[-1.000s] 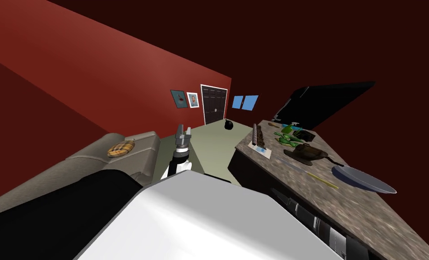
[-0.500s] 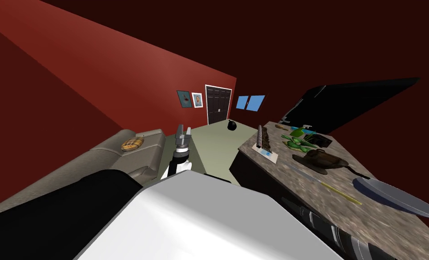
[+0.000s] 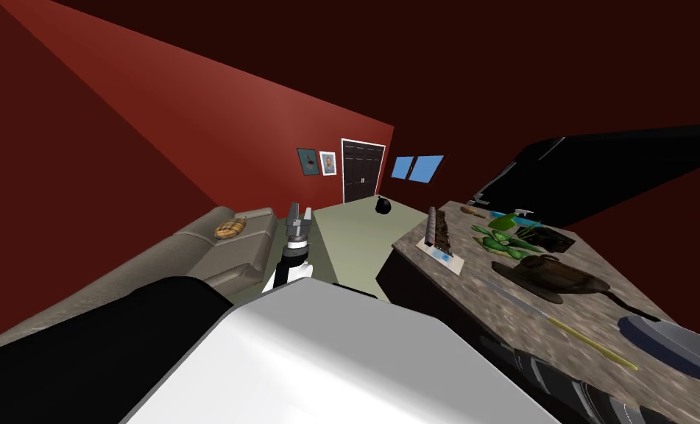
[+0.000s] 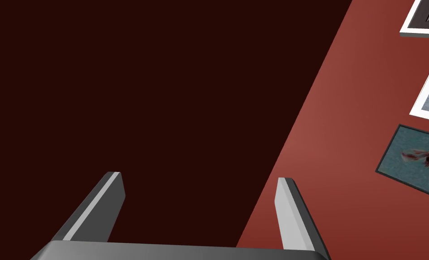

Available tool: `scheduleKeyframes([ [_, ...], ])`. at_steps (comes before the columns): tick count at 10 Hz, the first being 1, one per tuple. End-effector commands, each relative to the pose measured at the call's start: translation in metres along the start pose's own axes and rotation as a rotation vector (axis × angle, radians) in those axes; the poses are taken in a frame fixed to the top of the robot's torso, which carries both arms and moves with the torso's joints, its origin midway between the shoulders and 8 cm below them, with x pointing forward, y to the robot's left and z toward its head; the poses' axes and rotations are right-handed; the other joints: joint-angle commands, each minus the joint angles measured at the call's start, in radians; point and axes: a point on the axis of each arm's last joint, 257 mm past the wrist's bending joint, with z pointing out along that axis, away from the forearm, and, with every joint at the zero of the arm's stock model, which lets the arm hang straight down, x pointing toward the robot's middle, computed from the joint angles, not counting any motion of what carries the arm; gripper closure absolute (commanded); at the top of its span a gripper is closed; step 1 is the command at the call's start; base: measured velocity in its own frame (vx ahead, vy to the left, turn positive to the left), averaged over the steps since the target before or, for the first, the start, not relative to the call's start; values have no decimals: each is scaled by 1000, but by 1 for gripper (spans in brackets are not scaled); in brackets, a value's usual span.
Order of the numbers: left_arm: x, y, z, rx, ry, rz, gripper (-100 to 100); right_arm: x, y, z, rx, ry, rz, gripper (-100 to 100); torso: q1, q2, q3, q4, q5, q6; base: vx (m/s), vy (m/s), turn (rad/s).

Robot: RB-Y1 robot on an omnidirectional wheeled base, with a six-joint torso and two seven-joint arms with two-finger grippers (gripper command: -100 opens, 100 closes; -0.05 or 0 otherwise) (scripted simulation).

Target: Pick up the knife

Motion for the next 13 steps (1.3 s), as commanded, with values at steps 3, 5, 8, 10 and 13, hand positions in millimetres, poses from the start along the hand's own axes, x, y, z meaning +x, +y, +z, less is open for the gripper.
scheduleKeyframes([
  [3,0,0,0,0,0,0,0,-1,-46,-30,108,105,-130,-100,-3,-1,-1,0,0,-1,27,-59,171],
  [5,0,0,0,0,0,0,0,-3,-63,-44,150,149,-188,-100,-2,-2,-1,-1,0,-1,34,-47,142],
  [8,0,0,0,0,0,0,0,-5,-90,-70,219,230,-295,-100,-1,-1,-1,0,-1,0,27,-55,128],
  [10,0,0,0,0,0,0,0,-6,-105,-84,254,269,-343,-100,-2,-1,-1,0,-1,0,22,-61,119],
  [13,0,0,0,0,0,0,0,-2,-125,-105,299,339,-426,-100,-4,-1,-1,0,-1,0,25,-90,149],
])
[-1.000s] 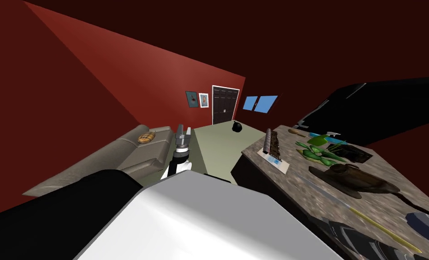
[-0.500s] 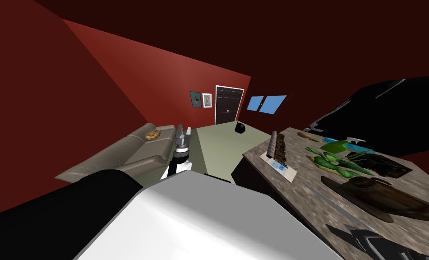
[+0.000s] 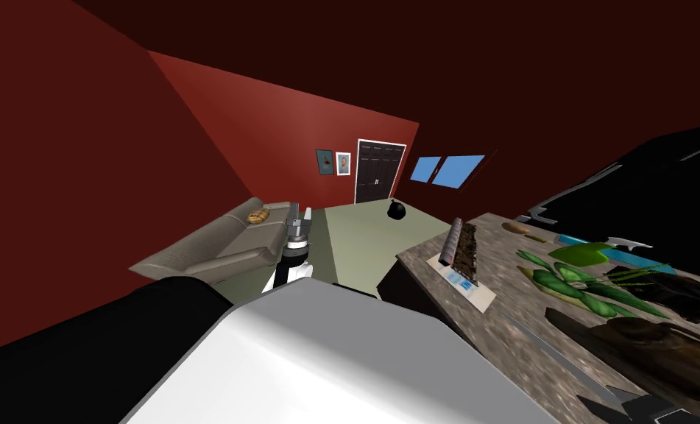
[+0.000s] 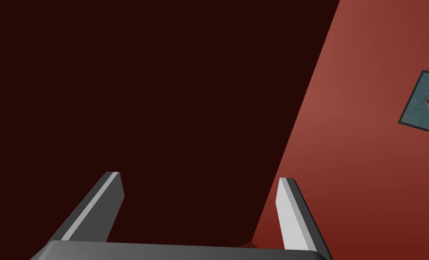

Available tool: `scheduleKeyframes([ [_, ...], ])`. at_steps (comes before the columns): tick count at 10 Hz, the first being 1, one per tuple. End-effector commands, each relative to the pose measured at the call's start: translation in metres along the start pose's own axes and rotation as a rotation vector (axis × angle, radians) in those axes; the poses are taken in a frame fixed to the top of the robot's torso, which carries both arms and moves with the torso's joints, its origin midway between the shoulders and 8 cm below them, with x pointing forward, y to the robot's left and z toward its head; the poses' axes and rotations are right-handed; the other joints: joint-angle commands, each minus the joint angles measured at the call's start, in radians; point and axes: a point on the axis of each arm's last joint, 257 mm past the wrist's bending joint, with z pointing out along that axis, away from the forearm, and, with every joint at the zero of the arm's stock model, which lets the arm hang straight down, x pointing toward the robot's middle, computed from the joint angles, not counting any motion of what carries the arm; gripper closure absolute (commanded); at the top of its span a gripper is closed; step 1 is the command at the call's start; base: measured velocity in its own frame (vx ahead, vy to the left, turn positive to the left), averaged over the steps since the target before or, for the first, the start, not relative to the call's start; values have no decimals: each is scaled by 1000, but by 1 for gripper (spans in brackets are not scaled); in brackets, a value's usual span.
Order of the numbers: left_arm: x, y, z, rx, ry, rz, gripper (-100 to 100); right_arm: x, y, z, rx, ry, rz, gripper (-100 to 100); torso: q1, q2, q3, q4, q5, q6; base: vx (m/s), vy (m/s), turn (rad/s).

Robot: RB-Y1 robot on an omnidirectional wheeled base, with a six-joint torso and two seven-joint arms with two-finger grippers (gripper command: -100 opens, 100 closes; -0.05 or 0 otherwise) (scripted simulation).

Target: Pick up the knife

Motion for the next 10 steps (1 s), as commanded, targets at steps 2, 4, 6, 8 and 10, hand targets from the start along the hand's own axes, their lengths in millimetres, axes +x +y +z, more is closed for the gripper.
scheduleKeyframes([
  [2,0,0,0,0,0,0,0,26,-12,-8,26,73,-86,-100,-1,0,0,0,0,0,35,-99,181],
  [4,0,0,0,0,0,0,0,48,-9,-7,17,115,-127,-100,-2,-1,-1,0,-1,0,28,-121,151],
  [6,0,0,0,0,0,0,0,70,0,-1,-7,147,-157,-100,-2,0,0,0,-1,1,26,-98,120],
  [8,0,0,0,0,0,0,0,64,-4,-3,0,138,-149,0,2,0,0,0,0,1,9,-25,12],
  [10,0,0,0,0,0,0,0,79,1,8,5,137,-134,-100,5,1,1,0,1,1,14,-7,81],
])
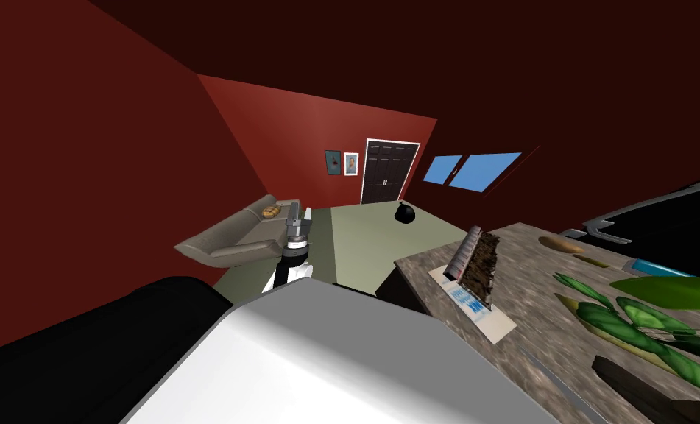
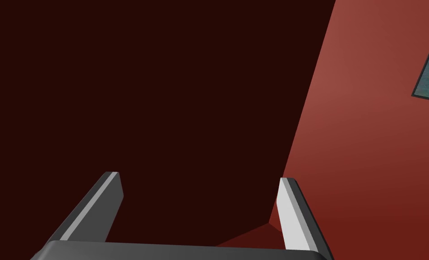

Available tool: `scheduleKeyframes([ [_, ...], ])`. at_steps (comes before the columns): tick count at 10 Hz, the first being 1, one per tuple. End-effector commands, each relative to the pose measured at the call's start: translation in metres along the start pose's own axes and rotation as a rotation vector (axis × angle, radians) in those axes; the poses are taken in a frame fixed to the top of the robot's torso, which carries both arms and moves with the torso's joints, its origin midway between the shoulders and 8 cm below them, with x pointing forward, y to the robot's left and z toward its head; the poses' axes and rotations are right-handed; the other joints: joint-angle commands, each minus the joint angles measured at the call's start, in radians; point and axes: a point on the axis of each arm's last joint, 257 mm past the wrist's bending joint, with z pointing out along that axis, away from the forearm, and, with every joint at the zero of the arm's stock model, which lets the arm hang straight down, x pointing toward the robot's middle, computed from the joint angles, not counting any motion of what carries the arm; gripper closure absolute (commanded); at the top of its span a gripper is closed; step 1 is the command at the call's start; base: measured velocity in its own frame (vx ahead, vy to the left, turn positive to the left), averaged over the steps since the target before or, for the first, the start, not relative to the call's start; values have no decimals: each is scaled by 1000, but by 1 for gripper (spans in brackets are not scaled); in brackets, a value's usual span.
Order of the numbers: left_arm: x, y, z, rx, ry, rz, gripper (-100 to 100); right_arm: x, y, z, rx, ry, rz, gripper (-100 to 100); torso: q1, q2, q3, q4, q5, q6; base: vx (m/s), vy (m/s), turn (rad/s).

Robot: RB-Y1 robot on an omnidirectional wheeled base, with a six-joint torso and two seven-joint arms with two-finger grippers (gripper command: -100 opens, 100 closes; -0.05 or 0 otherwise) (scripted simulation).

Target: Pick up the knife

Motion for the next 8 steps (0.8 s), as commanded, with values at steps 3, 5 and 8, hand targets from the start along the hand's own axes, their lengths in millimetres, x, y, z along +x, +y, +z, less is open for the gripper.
scheduleKeyframes([
  [3,0,0,0,0,0,0,0,5,2,6,4,0,4,100,0,0,0,0,0,0,7,-4,18],
  [5,0,0,0,0,0,0,0,5,3,5,3,0,4,100,0,1,0,0,-1,0,0,0,0],
  [8,0,0,0,0,0,0,0,4,2,5,4,1,4,0,-3,0,0,0,-3,0,0,0,0],
])
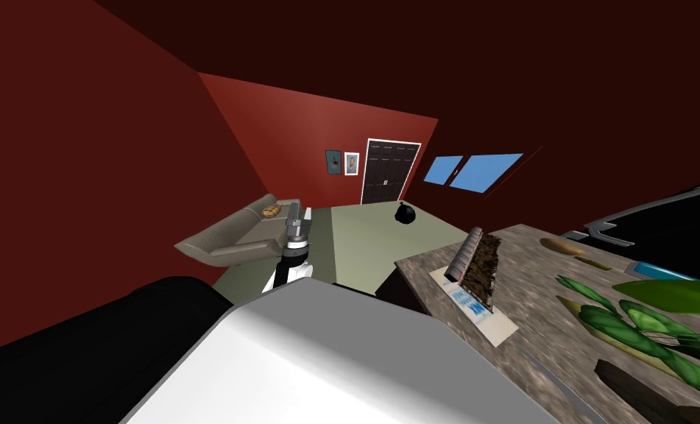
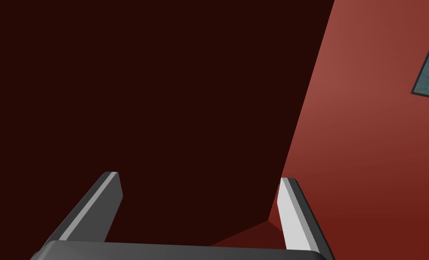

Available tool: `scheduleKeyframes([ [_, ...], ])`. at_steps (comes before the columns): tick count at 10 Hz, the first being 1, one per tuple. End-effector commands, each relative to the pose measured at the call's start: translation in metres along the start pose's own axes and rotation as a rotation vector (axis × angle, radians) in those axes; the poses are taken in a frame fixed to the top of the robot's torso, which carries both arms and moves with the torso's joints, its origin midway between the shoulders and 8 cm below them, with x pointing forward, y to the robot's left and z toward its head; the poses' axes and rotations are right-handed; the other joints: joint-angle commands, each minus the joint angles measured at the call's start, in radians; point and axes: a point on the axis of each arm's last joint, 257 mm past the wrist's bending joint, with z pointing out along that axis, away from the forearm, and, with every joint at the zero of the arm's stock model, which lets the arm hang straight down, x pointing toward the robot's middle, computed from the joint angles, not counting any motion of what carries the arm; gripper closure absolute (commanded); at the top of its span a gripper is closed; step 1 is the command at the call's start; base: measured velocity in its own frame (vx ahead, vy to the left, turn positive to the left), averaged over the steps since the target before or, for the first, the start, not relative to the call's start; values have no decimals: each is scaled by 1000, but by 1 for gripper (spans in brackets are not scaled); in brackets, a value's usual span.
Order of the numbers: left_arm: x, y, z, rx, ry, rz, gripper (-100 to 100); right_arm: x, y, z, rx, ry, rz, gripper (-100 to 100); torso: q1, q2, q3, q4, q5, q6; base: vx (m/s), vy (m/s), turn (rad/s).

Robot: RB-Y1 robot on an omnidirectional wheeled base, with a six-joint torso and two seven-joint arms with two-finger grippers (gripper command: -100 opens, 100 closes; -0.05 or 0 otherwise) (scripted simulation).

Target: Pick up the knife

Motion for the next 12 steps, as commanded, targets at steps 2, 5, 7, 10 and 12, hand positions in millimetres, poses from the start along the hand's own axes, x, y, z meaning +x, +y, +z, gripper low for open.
scheduleKeyframes([
  [2,0,0,0,0,0,0,0,29,12,4,-14,52,23,-100,-1,-1,-1,0,-1,-1,30,-10,132],
  [5,0,0,0,0,0,0,0,55,25,8,-28,101,42,-100,-4,-3,-2,-1,-1,0,29,-21,113],
  [7,0,0,0,0,0,0,0,65,30,15,-23,105,76,-100,-2,-1,-1,0,-1,0,-27,-3,124],
  [10,0,0,0,0,0,0,0,72,36,23,-19,106,107,-100,-1,7,4,2,-1,0,-95,10,191],
  [12,0,0,0,0,0,0,0,73,36,23,-17,107,110,100,-2,2,1,1,-1,0,-4,1,-4],
])
